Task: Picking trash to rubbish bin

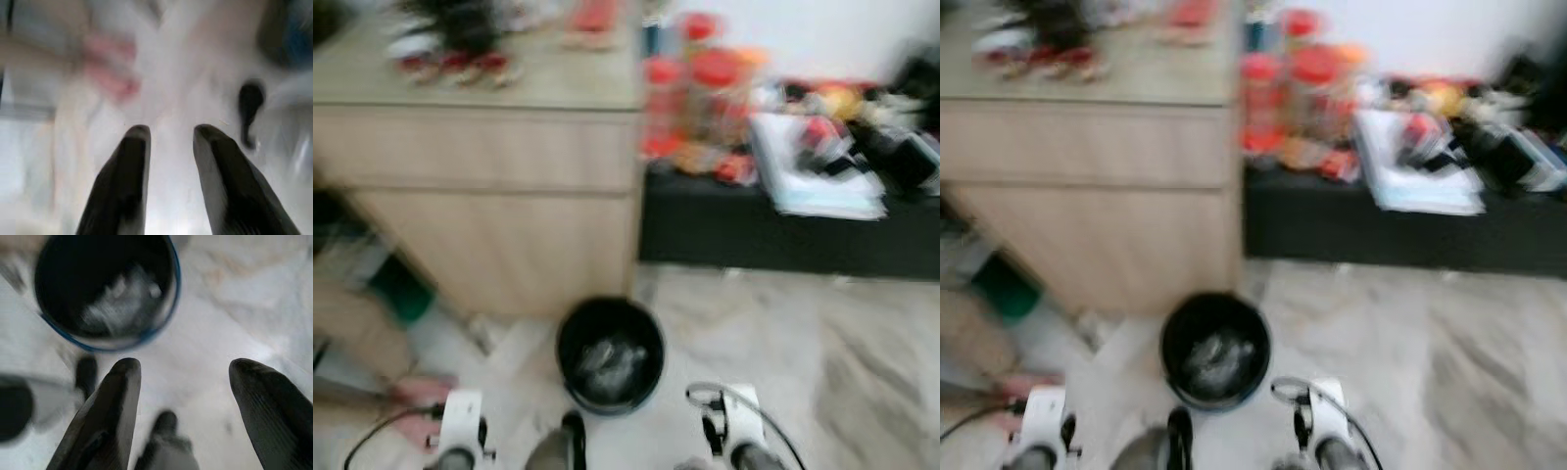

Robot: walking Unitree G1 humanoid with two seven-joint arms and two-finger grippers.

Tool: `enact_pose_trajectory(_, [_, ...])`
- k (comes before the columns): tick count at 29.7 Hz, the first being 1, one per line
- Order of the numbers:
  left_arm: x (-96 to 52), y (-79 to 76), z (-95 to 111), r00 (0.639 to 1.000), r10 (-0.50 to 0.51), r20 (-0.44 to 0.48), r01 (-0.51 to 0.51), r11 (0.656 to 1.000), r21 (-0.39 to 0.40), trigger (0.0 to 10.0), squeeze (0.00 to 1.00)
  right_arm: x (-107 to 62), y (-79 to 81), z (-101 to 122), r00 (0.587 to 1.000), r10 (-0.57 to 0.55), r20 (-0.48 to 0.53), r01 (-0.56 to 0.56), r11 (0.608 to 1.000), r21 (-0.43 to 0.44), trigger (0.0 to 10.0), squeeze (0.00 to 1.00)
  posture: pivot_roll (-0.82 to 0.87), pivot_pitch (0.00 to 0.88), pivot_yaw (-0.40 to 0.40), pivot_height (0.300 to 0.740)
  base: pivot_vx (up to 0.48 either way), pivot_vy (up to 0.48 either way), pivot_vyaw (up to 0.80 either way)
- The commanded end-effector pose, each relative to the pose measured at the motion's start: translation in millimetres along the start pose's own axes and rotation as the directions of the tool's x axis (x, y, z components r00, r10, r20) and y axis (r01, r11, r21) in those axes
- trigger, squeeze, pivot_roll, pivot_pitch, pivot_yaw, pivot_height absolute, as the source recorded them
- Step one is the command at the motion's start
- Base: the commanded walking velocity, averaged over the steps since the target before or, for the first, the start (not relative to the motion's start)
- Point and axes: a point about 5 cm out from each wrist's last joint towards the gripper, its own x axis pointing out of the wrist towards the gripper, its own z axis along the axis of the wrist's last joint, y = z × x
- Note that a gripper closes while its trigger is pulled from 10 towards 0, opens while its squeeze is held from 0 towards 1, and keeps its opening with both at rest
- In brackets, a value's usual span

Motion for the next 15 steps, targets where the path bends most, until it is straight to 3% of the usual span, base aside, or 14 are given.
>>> enact_pose_trajectory(1, [3.0,1.4,8.3,1.0,0.003,0.021,-0.003,1.0,-0.003,10.0,0.0,-3.7,-0.6,-14.2,0.999,-0.004,-0.044,0.005,1.0,0.017,10.0,0.0,0.13,0.193,0.0,0.74,-0.247,0.0,0.0])
enact_pose_trajectory(15, [3.2,1.4,8.5,1.0,0.003,0.02,-0.003,1.0,-0.005,10.0,0.0,-3.2,0.5,-12.5,0.999,0.0,-0.038,0.001,1.0,0.021,10.0,0.0,0.13,0.196,-0.002,0.74,-0.244,0.0,0.0])
